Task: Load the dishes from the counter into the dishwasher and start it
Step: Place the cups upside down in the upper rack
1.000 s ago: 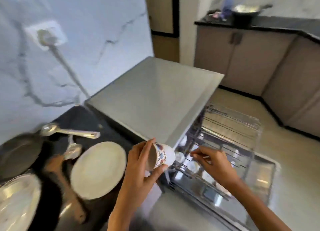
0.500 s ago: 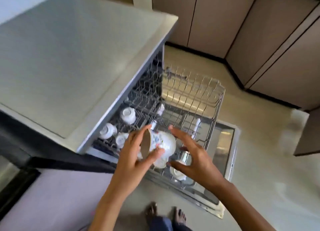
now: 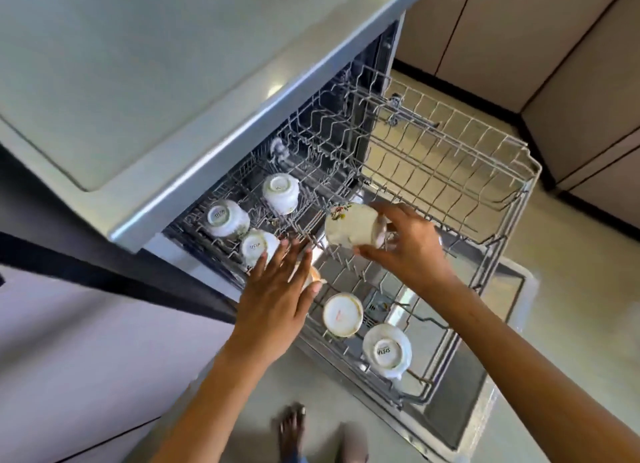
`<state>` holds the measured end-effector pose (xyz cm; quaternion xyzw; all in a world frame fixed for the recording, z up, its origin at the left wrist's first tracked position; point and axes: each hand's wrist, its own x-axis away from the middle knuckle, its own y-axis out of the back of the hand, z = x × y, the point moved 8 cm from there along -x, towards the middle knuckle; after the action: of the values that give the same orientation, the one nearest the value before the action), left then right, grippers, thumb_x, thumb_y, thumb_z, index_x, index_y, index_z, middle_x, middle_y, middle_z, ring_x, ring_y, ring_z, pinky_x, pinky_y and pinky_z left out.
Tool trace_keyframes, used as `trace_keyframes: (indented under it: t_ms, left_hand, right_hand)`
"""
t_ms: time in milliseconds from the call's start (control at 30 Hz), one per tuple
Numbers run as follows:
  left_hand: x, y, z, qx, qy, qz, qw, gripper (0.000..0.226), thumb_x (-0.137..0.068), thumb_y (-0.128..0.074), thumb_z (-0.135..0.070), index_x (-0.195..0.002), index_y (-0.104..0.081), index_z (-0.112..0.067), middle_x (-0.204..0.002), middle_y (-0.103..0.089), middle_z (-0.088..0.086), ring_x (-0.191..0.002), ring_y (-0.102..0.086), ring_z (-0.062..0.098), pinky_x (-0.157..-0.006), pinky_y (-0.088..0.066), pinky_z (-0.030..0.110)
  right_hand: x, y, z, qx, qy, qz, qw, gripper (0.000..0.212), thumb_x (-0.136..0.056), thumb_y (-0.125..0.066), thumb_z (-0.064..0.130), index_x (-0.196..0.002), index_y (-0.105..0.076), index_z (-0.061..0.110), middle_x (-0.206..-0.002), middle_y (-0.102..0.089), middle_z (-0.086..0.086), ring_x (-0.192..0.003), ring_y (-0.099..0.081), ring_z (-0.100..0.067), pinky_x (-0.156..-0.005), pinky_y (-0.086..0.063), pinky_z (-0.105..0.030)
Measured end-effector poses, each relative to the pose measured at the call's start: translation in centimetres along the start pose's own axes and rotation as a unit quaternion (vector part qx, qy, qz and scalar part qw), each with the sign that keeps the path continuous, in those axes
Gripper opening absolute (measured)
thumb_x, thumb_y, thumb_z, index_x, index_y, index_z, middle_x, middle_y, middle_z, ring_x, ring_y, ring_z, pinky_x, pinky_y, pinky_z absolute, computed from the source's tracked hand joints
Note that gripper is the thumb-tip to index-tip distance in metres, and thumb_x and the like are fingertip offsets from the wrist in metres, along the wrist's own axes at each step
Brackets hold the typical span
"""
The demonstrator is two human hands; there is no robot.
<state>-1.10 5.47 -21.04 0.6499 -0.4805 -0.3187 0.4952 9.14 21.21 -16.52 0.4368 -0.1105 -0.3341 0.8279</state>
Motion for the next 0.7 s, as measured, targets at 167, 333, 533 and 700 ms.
trace_keyframes:
  t_ms: [167,333,533,700]
  left_hand:
    - [0.2,0.3,-0.4,-0.027,0.014,-0.05,0.998,0.063,-0.1,-0.011,-0.045,-0.138,-0.045,-0.006,-0.143,-0.042,0.014,-0.137,-0.032,0.027,-0.108,-0.022,0.045]
    - [0.3,0.4,-0.5,-0.026,0.024,-0.067,0.997,0.059,-0.1,-0.018,-0.042,-0.134,-0.049,-0.005,-0.141,-0.043,0.013,-0.137,-0.032,0.025,-0.11,-0.02,0.042]
    - [0.3,0.4,-0.4,-0.018,0.024,-0.077,0.997,0.06,-0.101,-0.015,-0.041,-0.133,-0.05,-0.005,-0.143,-0.041,0.011,-0.139,-0.028,0.022,-0.111,-0.02,0.042]
    - [0.3,0.4,-0.3,-0.01,0.033,-0.083,0.996,0.059,-0.101,-0.016,-0.041,-0.134,-0.05,-0.006,-0.144,-0.04,0.01,-0.141,-0.024,0.019,-0.11,-0.022,0.044]
  right_hand:
    - [-5.5,-3.8,1.7,0.043,0.004,0.055,0.998,0.055,-0.08,-0.068,0.04,-0.124,-0.046,0.017,-0.1,-0.068,-0.011,-0.074,-0.064,-0.023,-0.059,-0.049,-0.026]
    - [-8.4,-7.3,2.8,0.111,-0.008,0.074,0.991,0.051,-0.083,-0.067,0.036,-0.125,-0.047,0.015,-0.095,-0.067,-0.012,-0.065,-0.058,-0.022,-0.051,-0.046,-0.027]
    - [-9.2,-9.1,2.0,0.111,-0.08,0.064,0.989,0.053,-0.082,-0.068,0.033,-0.129,-0.049,0.017,-0.097,-0.064,-0.012,-0.056,-0.051,-0.015,-0.039,-0.031,-0.02]
    - [-8.9,-8.1,0.9,0.055,-0.13,-0.007,0.99,0.036,-0.082,-0.067,0.039,-0.111,-0.061,0.019,-0.084,-0.064,-0.005,-0.053,-0.054,-0.014,-0.039,-0.028,-0.017]
